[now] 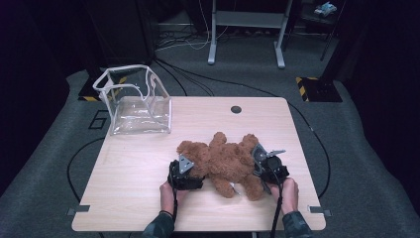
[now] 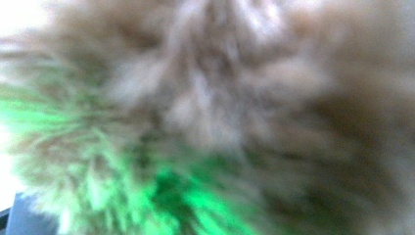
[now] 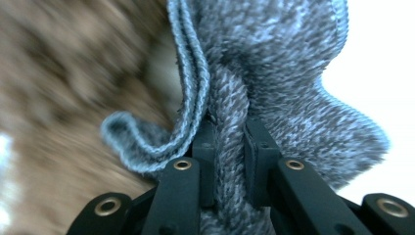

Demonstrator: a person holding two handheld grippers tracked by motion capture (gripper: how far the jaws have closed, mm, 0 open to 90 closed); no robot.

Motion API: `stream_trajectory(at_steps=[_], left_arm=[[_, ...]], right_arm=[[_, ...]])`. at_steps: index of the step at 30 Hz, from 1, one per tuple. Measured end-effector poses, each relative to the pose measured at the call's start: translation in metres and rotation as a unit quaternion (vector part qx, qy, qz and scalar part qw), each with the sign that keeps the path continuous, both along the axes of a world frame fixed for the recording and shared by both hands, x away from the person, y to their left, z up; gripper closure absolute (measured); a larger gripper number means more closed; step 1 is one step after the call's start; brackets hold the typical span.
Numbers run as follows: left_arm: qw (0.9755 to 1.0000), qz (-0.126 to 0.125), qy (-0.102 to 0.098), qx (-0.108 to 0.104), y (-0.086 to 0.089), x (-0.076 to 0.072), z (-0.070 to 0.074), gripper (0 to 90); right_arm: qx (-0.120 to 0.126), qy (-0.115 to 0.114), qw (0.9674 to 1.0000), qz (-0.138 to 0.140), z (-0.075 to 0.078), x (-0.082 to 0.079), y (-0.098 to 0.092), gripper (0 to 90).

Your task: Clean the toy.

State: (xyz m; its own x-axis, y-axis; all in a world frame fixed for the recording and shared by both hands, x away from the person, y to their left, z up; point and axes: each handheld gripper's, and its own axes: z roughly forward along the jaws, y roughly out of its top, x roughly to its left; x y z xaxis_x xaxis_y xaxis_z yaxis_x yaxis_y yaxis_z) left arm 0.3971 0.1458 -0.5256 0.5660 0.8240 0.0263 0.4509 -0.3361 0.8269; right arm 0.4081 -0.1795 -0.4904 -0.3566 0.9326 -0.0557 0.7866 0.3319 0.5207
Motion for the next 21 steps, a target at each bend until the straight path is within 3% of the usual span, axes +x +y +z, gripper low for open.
stream_trajectory(at_steps=[3, 7, 11, 16, 21], left_arm=[[1.0, 0.001, -0.002, -0.001, 0.0, 0.0, 0.0, 13.2], [1.0, 0.001, -0.001, 0.0, 0.0, 0.0, 0.0, 13.2], [1.0, -0.001, 0.002, 0.002, 0.0, 0.0, 0.0, 13.2], [1.0, 0.001, 0.0, 0.001, 0.0, 0.0, 0.0, 13.2], [1.0, 0.001, -0.001, 0.002, 0.0, 0.0, 0.0, 13.2]], right_arm=[[0.017, 0.0, 0.9998, -0.009, 0.006, -0.004, -0.01, 78.0], [0.068, -0.035, 0.9971, -0.006, 0.032, -0.013, -0.016, 77.7], [0.085, -0.056, 0.9945, 0.024, 0.049, -0.017, 0.002, 77.6], [0.046, -0.034, 0.9976, 0.039, 0.031, -0.008, 0.024, 77.6], [0.03, -0.023, 0.9988, 0.03, 0.022, -0.015, 0.014, 77.9]])
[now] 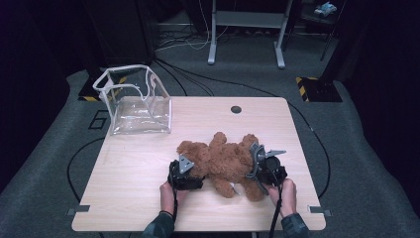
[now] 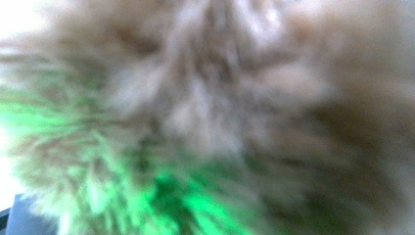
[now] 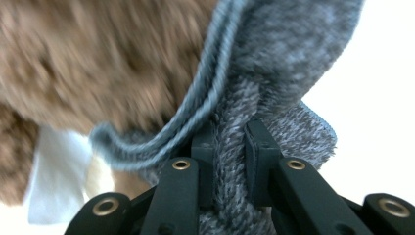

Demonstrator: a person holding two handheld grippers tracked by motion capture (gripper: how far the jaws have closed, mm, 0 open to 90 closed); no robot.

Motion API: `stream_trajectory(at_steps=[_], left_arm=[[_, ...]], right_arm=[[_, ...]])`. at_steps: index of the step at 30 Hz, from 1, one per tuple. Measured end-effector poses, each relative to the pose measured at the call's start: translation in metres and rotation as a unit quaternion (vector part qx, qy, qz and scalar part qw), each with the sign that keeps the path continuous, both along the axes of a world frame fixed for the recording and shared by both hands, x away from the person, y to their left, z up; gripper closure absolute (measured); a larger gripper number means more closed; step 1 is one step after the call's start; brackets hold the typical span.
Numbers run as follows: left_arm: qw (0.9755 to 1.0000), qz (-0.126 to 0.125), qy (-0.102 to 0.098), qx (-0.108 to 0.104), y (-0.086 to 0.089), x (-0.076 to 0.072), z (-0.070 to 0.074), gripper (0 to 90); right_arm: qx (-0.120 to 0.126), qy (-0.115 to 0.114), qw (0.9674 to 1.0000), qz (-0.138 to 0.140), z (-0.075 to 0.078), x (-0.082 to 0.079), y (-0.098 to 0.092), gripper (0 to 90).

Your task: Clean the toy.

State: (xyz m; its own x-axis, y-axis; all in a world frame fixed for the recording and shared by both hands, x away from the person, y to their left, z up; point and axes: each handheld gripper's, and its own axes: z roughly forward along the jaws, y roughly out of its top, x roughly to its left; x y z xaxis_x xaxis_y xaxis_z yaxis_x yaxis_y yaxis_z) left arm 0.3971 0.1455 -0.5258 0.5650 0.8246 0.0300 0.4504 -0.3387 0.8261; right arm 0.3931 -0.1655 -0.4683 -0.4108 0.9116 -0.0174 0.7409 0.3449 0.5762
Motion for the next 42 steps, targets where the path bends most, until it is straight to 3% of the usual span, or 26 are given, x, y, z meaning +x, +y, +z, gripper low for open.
stream_trajectory(at_steps=[6, 9, 13, 18, 28, 30, 32, 35, 38, 42], left_arm=[[1.0, -0.002, 0.003, 0.002, 0.0, 0.0, 0.0, 13.2], [1.0, 0.0, 0.001, 0.001, 0.0, 0.0, 0.0, 13.2], [1.0, 0.0, 0.002, 0.001, 0.0, 0.0, 0.0, 13.2], [1.0, 0.0, 0.002, 0.002, 0.0, 0.0, 0.0, 13.2], [1.0, -0.002, 0.002, 0.003, 0.0, 0.001, 0.0, 13.2], [1.0, -0.002, 0.002, 0.003, 0.0, 0.001, 0.0, 13.2], [1.0, -0.001, 0.002, 0.002, 0.0, 0.001, 0.0, 13.2], [1.0, -0.002, 0.002, 0.003, 0.0, 0.001, 0.0, 13.2], [1.0, -0.001, 0.002, 0.003, 0.0, 0.001, 0.0, 13.2], [1.0, -0.001, 0.002, 0.003, 0.0, 0.0, 0.0, 13.2]], right_arm=[[-0.005, 0.022, 0.9996, -0.014, -0.002, -0.017, -0.023, 77.8], [0.017, -0.001, 0.9998, -0.006, 0.01, -0.022, -0.024, 77.7], [0.049, -0.027, 0.9981, 0.028, 0.028, -0.024, -0.006, 77.3], [0.027, -0.008, 0.9988, 0.04, 0.015, -0.017, 0.015, 77.2], [-0.001, 0.026, 0.9993, 0.027, 0.003, -0.037, -0.016, 77.4], [0.016, 0.021, 0.9994, 0.023, 0.008, -0.04, -0.019, 77.3], [0.03, 0.001, 0.999, 0.032, 0.016, -0.041, -0.016, 77.3], [0.045, -0.022, 0.9974, 0.053, 0.027, -0.04, 0.0, 76.8], [0.037, -0.024, 0.9971, 0.061, 0.026, -0.031, 0.016, 76.4], [0.008, -0.002, 0.9986, 0.053, 0.008, -0.02, 0.024, 77.3]])
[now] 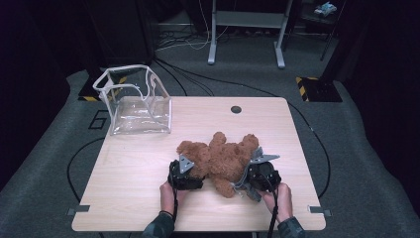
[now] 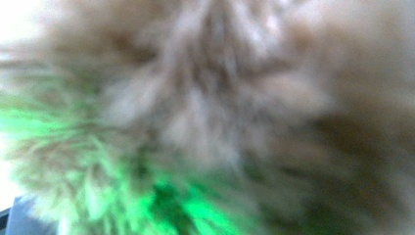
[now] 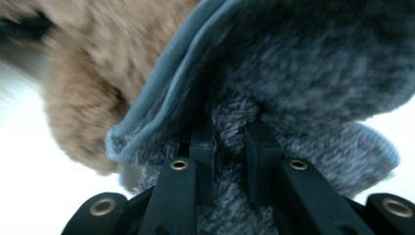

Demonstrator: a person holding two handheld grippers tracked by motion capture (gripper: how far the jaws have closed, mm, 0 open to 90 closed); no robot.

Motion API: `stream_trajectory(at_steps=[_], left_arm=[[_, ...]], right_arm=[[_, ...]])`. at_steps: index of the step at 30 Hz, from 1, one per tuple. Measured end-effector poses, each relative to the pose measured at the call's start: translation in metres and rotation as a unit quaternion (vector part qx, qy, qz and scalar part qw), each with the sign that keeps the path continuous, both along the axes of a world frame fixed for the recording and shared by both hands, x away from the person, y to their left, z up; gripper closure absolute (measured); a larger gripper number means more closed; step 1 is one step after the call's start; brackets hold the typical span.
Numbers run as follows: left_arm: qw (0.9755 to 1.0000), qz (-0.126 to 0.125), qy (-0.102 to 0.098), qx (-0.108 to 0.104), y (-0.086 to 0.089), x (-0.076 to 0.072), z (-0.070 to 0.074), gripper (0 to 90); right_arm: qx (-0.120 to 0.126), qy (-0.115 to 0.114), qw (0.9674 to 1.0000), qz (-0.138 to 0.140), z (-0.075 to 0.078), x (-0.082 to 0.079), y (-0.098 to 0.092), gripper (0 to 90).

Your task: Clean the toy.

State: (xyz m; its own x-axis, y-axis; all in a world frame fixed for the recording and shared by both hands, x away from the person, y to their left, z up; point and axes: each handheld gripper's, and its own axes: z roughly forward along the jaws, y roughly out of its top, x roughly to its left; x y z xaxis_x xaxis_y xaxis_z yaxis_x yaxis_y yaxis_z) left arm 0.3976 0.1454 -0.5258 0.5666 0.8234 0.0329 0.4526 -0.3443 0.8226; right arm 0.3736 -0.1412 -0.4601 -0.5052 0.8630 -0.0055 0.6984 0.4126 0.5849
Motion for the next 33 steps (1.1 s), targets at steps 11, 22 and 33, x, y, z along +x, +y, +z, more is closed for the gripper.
stream_trajectory(at_steps=[11, 22, 33], left_arm=[[1.0, -0.004, 0.003, 0.001, -0.001, 0.0, 0.0, 13.2], [1.0, 0.002, 0.003, 0.002, -0.001, 0.0, 0.0, 13.2], [1.0, 0.0, 0.001, 0.008, -0.002, 0.0, 0.0, 13.2]], right_arm=[[-0.033, 0.002, 0.9994, -0.011, -0.005, -0.021, -0.018, 78.3], [-0.002, -0.025, 0.9994, 0.026, 0.006, -0.014, 0.021, 77.5], [-0.045, -0.021, 0.9986, 0.019, -0.015, -0.025, 0.004, 78.6]])
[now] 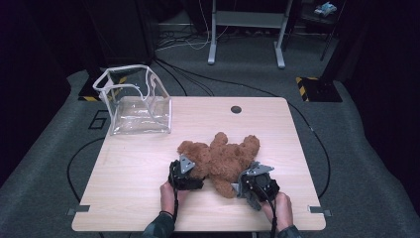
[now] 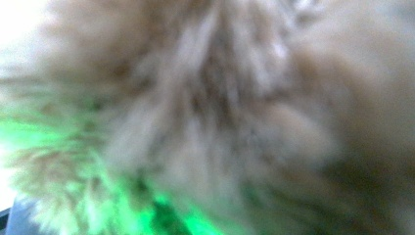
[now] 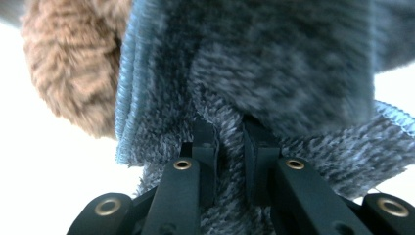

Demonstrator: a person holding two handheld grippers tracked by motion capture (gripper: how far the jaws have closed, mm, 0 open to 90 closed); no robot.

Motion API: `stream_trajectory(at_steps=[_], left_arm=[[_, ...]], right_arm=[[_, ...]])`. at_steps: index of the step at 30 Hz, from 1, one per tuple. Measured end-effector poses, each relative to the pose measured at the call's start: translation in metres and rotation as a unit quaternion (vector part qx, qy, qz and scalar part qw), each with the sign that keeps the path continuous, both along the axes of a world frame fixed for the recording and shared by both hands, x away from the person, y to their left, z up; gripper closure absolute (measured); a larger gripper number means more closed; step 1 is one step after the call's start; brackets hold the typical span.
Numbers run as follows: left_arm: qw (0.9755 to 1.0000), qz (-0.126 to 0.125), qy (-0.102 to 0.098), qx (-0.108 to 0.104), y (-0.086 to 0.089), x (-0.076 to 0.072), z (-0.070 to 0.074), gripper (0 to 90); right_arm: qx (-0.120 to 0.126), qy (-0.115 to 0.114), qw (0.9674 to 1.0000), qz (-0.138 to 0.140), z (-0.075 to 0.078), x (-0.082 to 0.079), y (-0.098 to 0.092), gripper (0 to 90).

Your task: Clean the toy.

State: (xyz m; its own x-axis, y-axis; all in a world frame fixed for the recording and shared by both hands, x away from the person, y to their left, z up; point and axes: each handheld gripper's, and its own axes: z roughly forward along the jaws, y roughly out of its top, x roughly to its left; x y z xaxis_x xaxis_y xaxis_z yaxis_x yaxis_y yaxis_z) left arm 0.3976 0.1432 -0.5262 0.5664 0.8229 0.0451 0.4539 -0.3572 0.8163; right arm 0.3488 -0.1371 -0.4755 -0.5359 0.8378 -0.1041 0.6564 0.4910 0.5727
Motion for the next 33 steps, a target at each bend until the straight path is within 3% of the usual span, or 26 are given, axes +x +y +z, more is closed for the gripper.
stream_trajectory(at_steps=[9, 11, 15, 18, 21, 25, 28, 33], left_arm=[[1.0, -0.002, 0.001, 0.0, 0.0, 0.0, 0.0, 13.2], [1.0, -0.001, -0.001, 0.006, -0.001, -0.001, 0.0, 13.2], [1.0, -0.002, 0.001, 0.006, -0.001, -0.001, 0.0, 13.2], [1.0, -0.001, 0.001, 0.003, -0.001, -0.001, 0.0, 13.1], [1.0, -0.002, 0.003, 0.005, 0.0, -0.001, 0.001, 13.2], [1.0, 0.005, 0.001, 0.007, 0.0, 0.0, 0.0, 13.2], [0.9999, 0.006, 0.002, 0.008, -0.001, 0.001, 0.0, 13.2], [0.9999, 0.007, 0.006, 0.005, 0.0, 0.001, 0.0, 13.3]], right_arm=[[-0.023, -0.006, 0.9995, -0.022, 0.004, -0.014, -0.015, 78.5], [-0.011, -0.011, 0.9996, -0.024, 0.009, -0.015, -0.019, 78.1], [0.051, -0.031, 0.9982, 0.0, 0.033, -0.023, -0.01, 78.0], [0.056, -0.039, 0.9972, 0.029, 0.038, -0.016, 0.009, 77.6], [0.056, -0.037, 0.9967, 0.045, 0.034, 0.0, 0.026, 77.0], [0.046, -0.035, 0.9979, 0.031, 0.02, 0.02, 0.037, 77.4], [0.046, -0.023, 0.9985, 0.021, 0.013, 0.025, 0.036, 78.0], [0.013, 0.002, 0.9998, 0.015, -0.009, 0.025, 0.035, 78.3]])
